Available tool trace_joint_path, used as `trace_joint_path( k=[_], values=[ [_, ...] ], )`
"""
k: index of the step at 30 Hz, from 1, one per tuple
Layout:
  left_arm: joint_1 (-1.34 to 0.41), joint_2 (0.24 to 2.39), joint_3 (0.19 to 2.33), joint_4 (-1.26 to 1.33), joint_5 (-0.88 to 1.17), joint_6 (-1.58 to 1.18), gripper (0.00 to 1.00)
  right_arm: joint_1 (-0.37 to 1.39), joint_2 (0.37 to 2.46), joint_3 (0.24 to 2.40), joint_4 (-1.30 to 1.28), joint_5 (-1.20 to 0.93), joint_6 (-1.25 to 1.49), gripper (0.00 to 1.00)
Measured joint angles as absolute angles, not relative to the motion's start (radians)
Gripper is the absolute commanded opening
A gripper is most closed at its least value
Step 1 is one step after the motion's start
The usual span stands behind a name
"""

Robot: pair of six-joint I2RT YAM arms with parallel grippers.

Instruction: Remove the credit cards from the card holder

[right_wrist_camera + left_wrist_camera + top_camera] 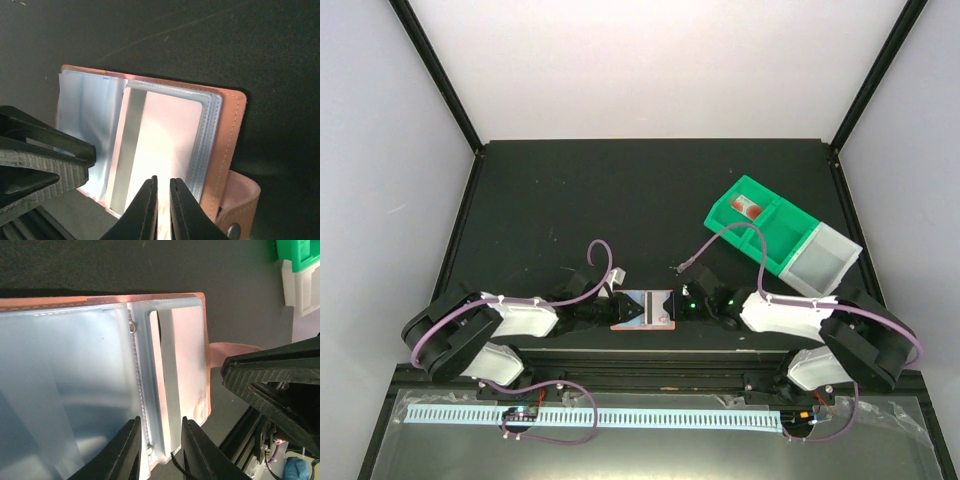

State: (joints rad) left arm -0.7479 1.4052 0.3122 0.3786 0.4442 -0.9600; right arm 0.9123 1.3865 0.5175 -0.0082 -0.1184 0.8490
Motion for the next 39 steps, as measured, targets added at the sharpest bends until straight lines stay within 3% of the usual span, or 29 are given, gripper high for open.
trace_joint_path(
  k=[23,26,31,39],
  values=[
    [-0.748,1.427,0.325,0.373,0.439,-0.942,0.25,0.912,1.481,0.517,0.101,-0.208,0.904,0.09],
    [-0.748,1.429,0.325,0.372,0.438,-0.942,0.20,0.911,1.486,0.514,0.112,-0.209,0.908,0.07],
    [-0.746,1.431,0.325,0.356,0.423,-0.941,0.02,0.908,1.490,0.509,0.122,-0.213,0.919,0.07],
    [-0.745,1.436,0.324,0.346,0.414,-0.936,0.01,0.907,1.493,0.503,0.135,-0.212,0.922,0.07]
  ],
)
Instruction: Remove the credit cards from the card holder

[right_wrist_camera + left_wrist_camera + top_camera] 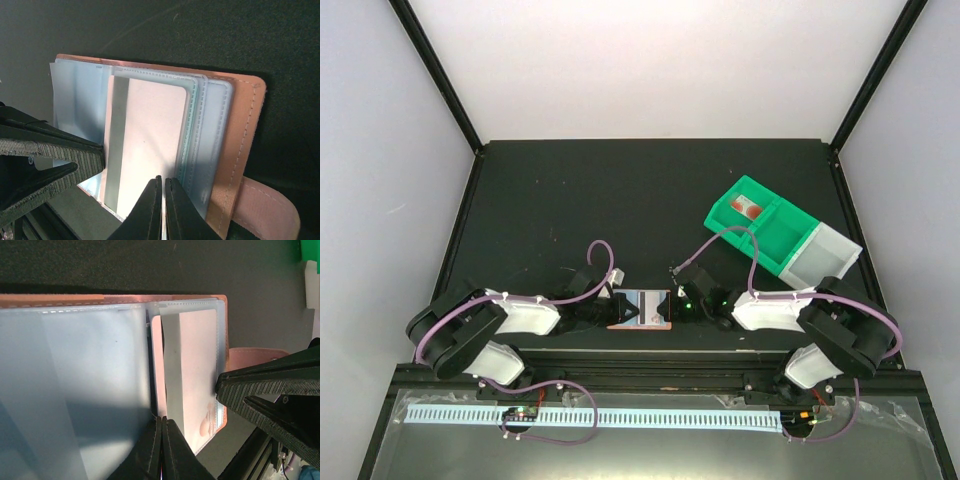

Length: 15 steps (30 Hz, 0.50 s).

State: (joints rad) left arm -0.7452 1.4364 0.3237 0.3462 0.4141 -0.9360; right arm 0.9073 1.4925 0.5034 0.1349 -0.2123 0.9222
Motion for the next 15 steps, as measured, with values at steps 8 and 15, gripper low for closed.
trace_joint_path(
  k=[8,15],
  values=[
    [-0.745,1.423,0.323,0.332,0.412,-0.930,0.02,0.907,1.492,0.498,0.144,-0.212,0.922,0.07],
    [-0.746,1.400,0.323,0.303,0.405,-0.916,0.02,0.907,1.498,0.498,0.155,-0.212,0.922,0.07]
  ],
)
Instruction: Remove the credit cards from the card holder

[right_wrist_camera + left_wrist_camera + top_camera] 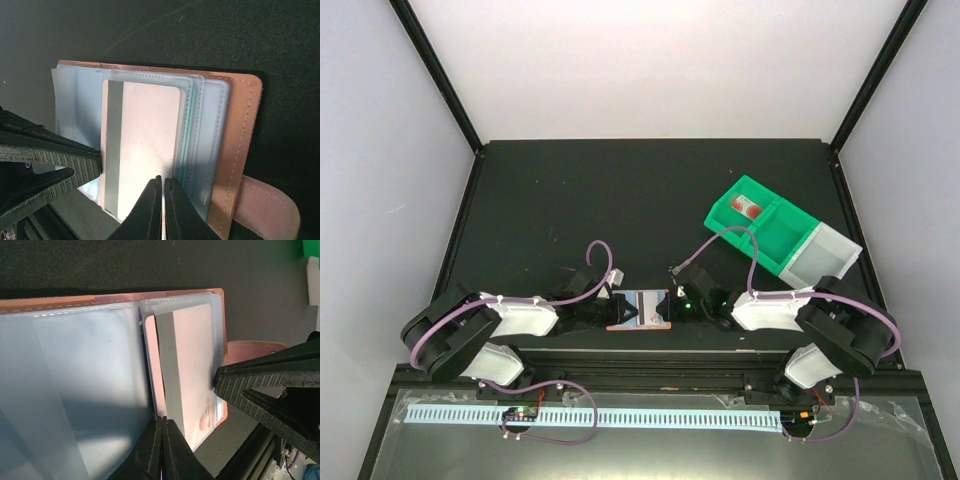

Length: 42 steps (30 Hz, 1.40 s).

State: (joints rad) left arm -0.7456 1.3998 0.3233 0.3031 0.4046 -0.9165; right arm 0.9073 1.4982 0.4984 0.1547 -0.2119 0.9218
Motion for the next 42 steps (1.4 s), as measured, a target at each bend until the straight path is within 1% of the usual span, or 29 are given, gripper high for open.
trace_joint_path(
  k=[14,17,18,22,25,31,33,35,39,42],
  values=[
    [-0.748,1.315,0.327,0.190,0.359,-0.891,0.02,0.908,1.507,0.498,0.173,-0.212,0.921,0.06],
    [-0.748,1.307,0.327,0.180,0.346,-0.889,0.21,0.908,1.507,0.500,0.170,-0.212,0.920,0.06],
    [-0.748,1.307,0.327,0.179,0.344,-0.888,0.22,0.908,1.507,0.501,0.167,-0.212,0.919,0.06],
    [-0.748,1.307,0.324,0.202,0.345,-0.903,0.23,0.908,1.506,0.504,0.161,-0.211,0.918,0.06],
    [-0.748,1.311,0.312,0.247,0.344,-0.912,0.26,0.908,1.506,0.505,0.160,-0.211,0.915,0.05],
    [-0.748,1.393,0.331,0.301,0.359,-0.918,0.29,0.908,1.507,0.504,0.160,-0.210,0.915,0.03],
    [-0.748,1.414,0.346,0.302,0.360,-0.918,0.28,0.908,1.508,0.502,0.165,-0.211,0.915,0.03],
    [-0.748,1.419,0.350,0.304,0.359,-0.920,0.23,0.908,1.508,0.496,0.176,-0.211,0.915,0.03],
    [-0.748,1.420,0.350,0.305,0.357,-0.939,0.03,0.908,1.508,0.484,0.202,-0.212,0.921,0.02],
    [-0.746,1.419,0.337,0.308,0.347,-0.948,0.02,0.908,1.511,0.479,0.215,-0.213,0.925,0.02]
  ],
)
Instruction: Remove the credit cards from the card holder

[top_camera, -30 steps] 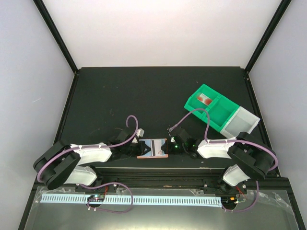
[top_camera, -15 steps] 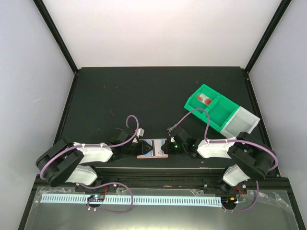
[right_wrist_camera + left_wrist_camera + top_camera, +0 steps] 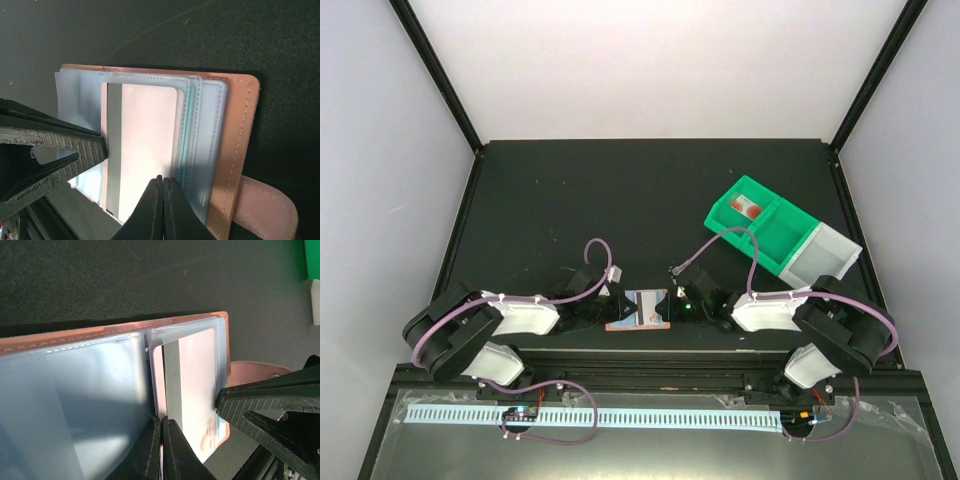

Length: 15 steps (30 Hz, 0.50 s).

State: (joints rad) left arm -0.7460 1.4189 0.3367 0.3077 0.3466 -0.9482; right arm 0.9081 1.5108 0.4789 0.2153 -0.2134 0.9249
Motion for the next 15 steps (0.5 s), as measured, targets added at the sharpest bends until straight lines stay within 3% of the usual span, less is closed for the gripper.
trace_joint_path(
  k=[15],
  values=[
    [-0.717,1.227,0.310,0.197,0.334,-0.919,0.02,0.909,1.497,0.473,0.212,-0.197,0.931,0.01]
  ],
)
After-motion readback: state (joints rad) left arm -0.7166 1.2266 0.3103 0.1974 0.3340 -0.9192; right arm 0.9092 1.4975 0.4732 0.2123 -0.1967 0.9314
